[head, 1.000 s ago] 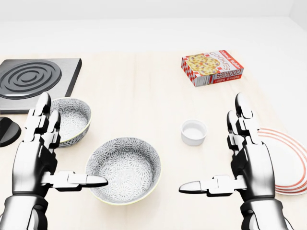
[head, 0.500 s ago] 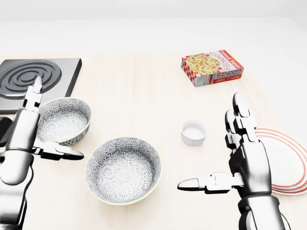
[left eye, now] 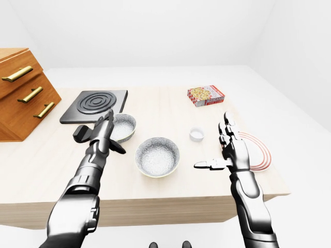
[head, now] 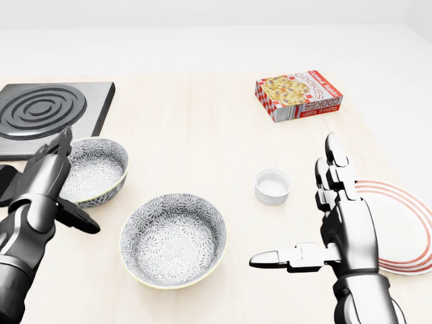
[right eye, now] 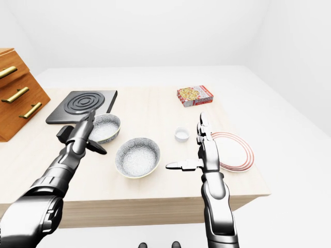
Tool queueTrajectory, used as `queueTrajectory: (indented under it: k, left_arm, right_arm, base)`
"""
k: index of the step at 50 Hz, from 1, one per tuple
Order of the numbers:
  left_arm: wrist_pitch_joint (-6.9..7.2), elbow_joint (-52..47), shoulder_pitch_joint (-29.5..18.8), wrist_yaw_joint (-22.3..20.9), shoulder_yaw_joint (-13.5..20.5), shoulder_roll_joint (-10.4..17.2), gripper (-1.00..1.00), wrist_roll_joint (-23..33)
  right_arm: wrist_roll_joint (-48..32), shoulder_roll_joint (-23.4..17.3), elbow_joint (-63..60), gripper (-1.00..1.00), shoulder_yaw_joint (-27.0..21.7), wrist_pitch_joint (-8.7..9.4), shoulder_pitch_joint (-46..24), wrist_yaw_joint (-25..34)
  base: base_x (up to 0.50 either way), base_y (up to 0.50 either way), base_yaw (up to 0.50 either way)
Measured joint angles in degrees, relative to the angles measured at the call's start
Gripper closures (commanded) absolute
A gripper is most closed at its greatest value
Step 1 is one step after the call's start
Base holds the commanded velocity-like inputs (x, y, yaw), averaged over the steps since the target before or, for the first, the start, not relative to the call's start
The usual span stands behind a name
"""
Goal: Pick the akita bowl from table center and place it on the plate.
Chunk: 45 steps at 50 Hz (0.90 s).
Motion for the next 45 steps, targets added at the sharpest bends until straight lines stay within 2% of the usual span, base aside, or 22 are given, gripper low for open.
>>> queueTrajectory:
  k: [13, 32, 33, 34, 35, 36, 37, 38, 39, 41, 42, 45]
  left_arm:
    - [0.0, 7.61, -2.26, 2.03, -1.84, -1.33, -1.0, 4.98]
    - [0.0, 11.9, -3.69, 2.92, -2.99, -2.73, -1.0, 10.56]
    - [0.0, 11.99, -3.72, 2.91, -3.03, -2.76, -0.95, 10.8]
    - [0.0, 12.06, -3.75, 2.9, -3.05, -2.79, -0.57, 11.02]
    - [0.0, 12.11, -3.78, 2.89, -3.04, -2.81, -0.41, 11.22]
    - [0.0, 12.16, -3.8, 2.85, -3.05, -2.85, -0.14, 11.4]
    - [0.0, 12.19, -3.81, 2.8, -3.06, -2.88, 0.0, 11.56]
    - [0.0, 12.22, -3.81, 2.76, -3.07, -2.91, 0.36, 11.69]
    - [0.0, 12.23, -3.81, 2.69, -3.07, -2.95, 0.62, 11.81]
    - [0.0, 12.26, -3.81, 2.57, -3.09, -3.0, 0.93, 12.0]
    - [0.0, 12.23, -3.84, 2.59, -3.02, -3.01, 1.0, 12.09]
    - [0.0, 12.23, -3.97, 2.32, -2.94, -3.05, 1.0, 11.99]
  right_arm:
    - [-0.08, 0.02, 0.94, -1.0, 0.14, 0.0, -0.8, -0.39]
    - [0.14, -0.06, 1.3, -1.0, 0.03, 0.0, -0.13, -0.12]
    - [0.17, -0.07, 1.28, -1.0, 0.0, 0.0, -0.01, -0.06]
    - [0.2, -0.08, 1.25, -1.0, -0.04, 0.0, 0.11, 0.01]
    - [0.23, -0.09, 1.22, -1.0, -0.08, 0.0, 0.23, 0.07]
    - [0.26, -0.09, 1.19, -1.0, -0.12, 0.0, 0.34, 0.14]
    - [0.29, -0.1, 1.17, -1.0, -0.16, 0.0, 0.44, 0.19]
    - [0.31, -0.1, 1.16, -1.0, -0.2, 0.0, 0.52, 0.25]
    - [0.32, -0.1, 1.17, -1.0, -0.22, 0.0, 0.59, 0.29]
    - [0.34, -0.09, 1.2, -1.0, -0.25, 0.0, 0.67, 0.36]
    - [0.35, -0.08, 1.21, -1.0, -0.26, 0.0, 0.7, 0.39]
    - [0.35, -0.05, 1.3, -1.0, -0.25, 0.0, 0.7, 0.43]
  base:
    - [0.0, 0.0, 0.0]
    - [0.0, 0.0, 0.0]
    - [0.0, 0.0, 0.0]
    - [0.0, 0.0, 0.0]
    - [0.0, 0.0, 0.0]
    - [0.0, 0.0, 0.0]
    - [0.0, 0.0, 0.0]
    - [0.0, 0.0, 0.0]
    - [0.0, 0.0, 0.0]
    - [0.0, 0.0, 0.0]
    - [0.0, 0.0, 0.0]
    - [0.0, 0.0, 0.0]
